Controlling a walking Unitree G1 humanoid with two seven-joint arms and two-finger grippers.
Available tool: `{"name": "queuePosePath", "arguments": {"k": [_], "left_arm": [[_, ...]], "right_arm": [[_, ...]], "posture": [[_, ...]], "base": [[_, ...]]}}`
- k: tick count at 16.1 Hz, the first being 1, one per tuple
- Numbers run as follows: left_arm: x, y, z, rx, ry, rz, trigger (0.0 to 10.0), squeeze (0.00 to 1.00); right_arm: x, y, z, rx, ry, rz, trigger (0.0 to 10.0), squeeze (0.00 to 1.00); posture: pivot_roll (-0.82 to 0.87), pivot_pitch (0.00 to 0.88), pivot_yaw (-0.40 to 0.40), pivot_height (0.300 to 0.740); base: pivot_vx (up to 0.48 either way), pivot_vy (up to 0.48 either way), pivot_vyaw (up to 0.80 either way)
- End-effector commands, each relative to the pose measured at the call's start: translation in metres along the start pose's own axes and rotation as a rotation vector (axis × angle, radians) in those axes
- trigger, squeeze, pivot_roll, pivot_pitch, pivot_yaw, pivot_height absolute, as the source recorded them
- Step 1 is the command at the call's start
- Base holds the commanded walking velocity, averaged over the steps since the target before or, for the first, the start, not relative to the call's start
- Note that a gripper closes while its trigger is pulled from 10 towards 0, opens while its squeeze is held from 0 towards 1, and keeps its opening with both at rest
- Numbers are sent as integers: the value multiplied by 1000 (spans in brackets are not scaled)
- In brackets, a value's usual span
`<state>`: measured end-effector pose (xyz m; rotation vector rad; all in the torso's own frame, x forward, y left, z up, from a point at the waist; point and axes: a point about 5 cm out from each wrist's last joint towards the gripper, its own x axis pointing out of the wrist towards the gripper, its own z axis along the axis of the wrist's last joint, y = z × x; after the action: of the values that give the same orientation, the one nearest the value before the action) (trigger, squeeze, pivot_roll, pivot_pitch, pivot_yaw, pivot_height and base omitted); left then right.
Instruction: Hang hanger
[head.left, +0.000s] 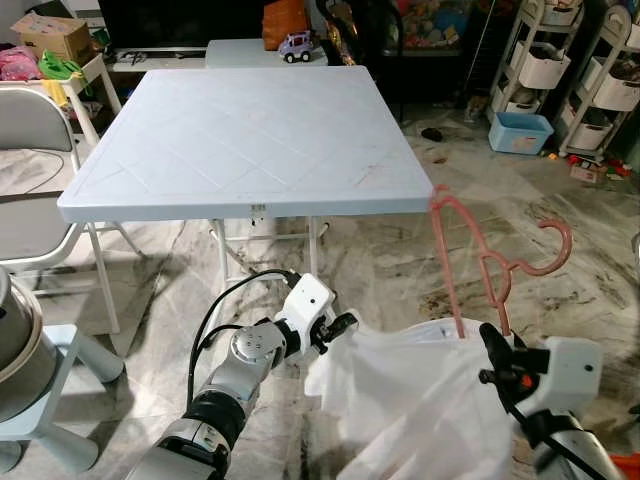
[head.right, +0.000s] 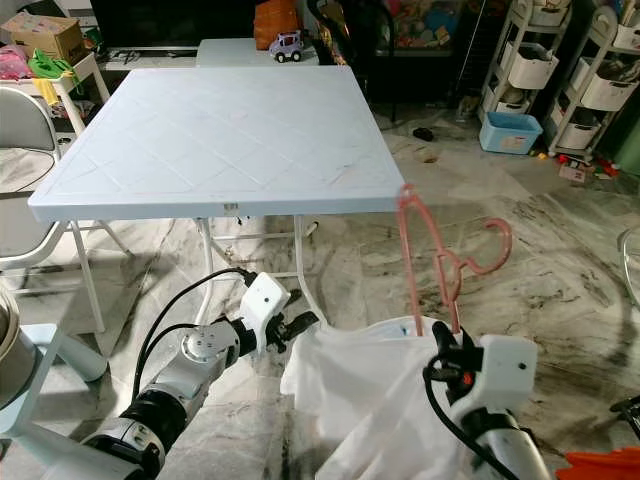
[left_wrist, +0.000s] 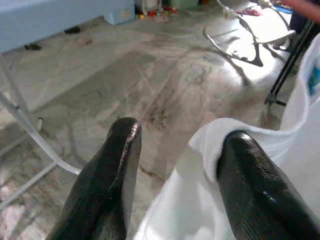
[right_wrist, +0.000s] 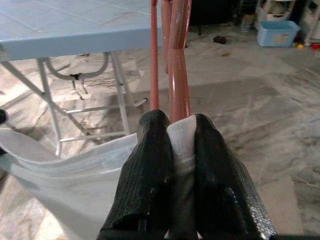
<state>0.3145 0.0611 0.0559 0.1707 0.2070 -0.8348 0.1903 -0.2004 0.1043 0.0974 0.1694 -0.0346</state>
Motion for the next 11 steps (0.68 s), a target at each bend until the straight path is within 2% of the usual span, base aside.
{"name": "queuePosePath", "arguments": {"k": [1,3,4,5,6,11], "left_arm": [[0,2,8,5,-43,15,10000,1000],[2,-3,10,-27,-64,-53,10000,1000],[2,-12,7,-31,-48,-144,10000,1000],[1,-16,2,-26,-5,-189,10000,1000],[0,-18,-2,-24,24,-209,10000,1000],[-3,-22,-5,-55,34,-261,10000,1000]], "right_arm": [[4,3,2,-14,-20,-21,10000,0],[6,5,-2,-11,-16,-40,10000,0],[8,5,-2,-13,-18,-52,10000,0],[9,5,-2,-15,-21,-57,10000,0],[10,4,-2,-18,-22,-62,10000,0],[12,-2,-1,-31,-33,-92,10000,0]], "posture": [[41,6,-52,740],[42,5,-53,740],[44,4,-53,740],[44,4,-52,740],[45,3,-51,740],[46,0,-48,740]], "base": [[0,0,0],[0,0,0],[0,0,0],[0,0,0],[0,0,0],[0,0,0]]}}
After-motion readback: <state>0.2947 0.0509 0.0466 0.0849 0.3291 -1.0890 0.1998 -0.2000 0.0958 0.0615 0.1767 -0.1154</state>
